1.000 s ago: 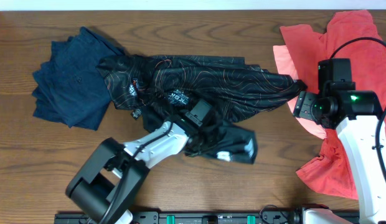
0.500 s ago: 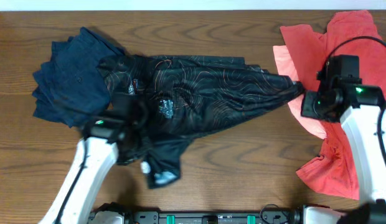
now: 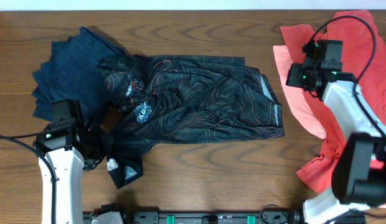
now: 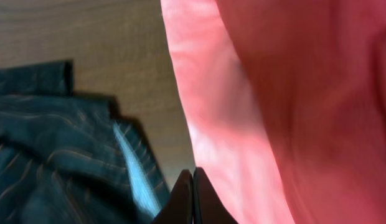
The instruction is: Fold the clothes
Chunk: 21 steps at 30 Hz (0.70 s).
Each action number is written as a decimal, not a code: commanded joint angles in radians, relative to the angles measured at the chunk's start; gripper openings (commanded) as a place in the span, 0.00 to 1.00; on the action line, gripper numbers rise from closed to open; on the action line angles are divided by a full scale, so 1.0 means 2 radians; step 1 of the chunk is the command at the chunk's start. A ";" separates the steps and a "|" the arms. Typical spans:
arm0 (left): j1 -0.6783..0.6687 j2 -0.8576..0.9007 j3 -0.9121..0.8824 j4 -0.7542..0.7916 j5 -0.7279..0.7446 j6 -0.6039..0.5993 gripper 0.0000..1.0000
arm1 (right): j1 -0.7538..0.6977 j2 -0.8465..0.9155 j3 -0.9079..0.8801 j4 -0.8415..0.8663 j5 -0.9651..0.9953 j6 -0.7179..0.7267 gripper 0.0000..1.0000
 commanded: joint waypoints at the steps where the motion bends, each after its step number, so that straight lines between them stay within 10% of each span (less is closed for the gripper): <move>1: 0.002 -0.001 0.000 -0.001 0.009 0.015 0.06 | -0.006 0.045 0.001 0.040 -0.015 -0.003 0.01; 21: 0.002 -0.001 0.000 -0.001 0.009 0.016 0.06 | -0.149 0.152 0.019 0.060 0.219 0.077 0.01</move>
